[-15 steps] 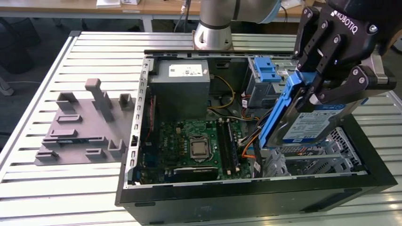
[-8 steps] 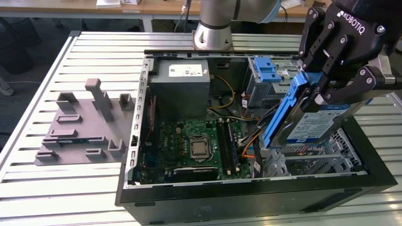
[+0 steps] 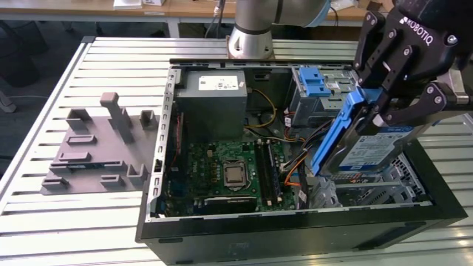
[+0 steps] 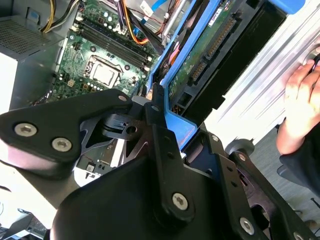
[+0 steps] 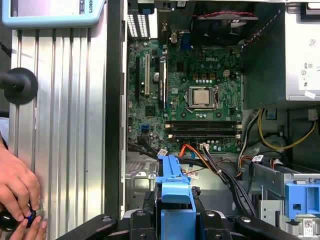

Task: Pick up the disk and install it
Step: 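Insert the disk into the insertion slot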

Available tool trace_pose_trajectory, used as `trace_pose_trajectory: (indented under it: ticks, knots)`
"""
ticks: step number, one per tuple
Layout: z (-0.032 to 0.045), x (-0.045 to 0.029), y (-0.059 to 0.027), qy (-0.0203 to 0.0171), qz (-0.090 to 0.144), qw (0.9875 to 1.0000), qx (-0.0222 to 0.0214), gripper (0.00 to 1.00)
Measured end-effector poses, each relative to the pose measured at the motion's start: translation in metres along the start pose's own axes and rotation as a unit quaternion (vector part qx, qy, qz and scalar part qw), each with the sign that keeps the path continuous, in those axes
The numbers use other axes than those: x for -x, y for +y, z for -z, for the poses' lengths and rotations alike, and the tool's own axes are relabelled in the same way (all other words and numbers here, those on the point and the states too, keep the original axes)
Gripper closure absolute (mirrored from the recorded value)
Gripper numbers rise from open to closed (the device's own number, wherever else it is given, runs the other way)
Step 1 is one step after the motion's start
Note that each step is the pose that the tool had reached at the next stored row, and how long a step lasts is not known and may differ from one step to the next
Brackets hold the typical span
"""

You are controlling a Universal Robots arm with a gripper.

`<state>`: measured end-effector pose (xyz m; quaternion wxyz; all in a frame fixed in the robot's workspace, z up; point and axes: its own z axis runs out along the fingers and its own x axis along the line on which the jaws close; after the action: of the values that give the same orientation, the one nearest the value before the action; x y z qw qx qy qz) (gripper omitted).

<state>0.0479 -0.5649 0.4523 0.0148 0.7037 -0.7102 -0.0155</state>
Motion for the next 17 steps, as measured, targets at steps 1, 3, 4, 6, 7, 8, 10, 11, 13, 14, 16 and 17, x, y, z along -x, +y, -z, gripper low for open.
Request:
trace_pose_trajectory:
  ticks: [1,3,4,6,7,8,10,11,13,14,16,17]
  knots:
    - [-0.0002,-0.0002,-0.0002,-0.0001,0.0,1.0,0.0,0.64]
    - [-0.0003,-0.0002,-0.001,0.0001,0.0,1.0,0.0,0.64]
    - [-0.0003,-0.0002,-0.0016,0.0001,0.0,1.0,0.0,0.64]
    - [-0.0004,-0.0002,-0.0029,0.0,0.0,1.0,0.0,0.64]
    - [-0.0005,-0.0002,-0.0036,0.0,0.0,1.0,0.0,0.64]
    - [-0.0005,-0.0002,-0.0043,0.0,0.0,1.0,0.0,0.64]
    - [-0.0007,-0.0002,-0.0058,0.0,0.0,1.0,0.0,0.64]
    - [-0.0007,-0.0002,-0.0064,0.0,0.0,1.0,0.0,0.64]
    - [-0.0009,-0.0003,-0.0073,0.0001,0.0,1.0,0.0,0.64]
    - [-0.001,-0.0003,-0.0077,0.0001,0.0,1.0,0.0,0.64]
    - [-0.0014,-0.0004,-0.0085,0.0,0.0,1.0,0.0,0.64]
    - [-0.0015,-0.0005,-0.0089,0.0,0.0,1.0,0.0,0.64]
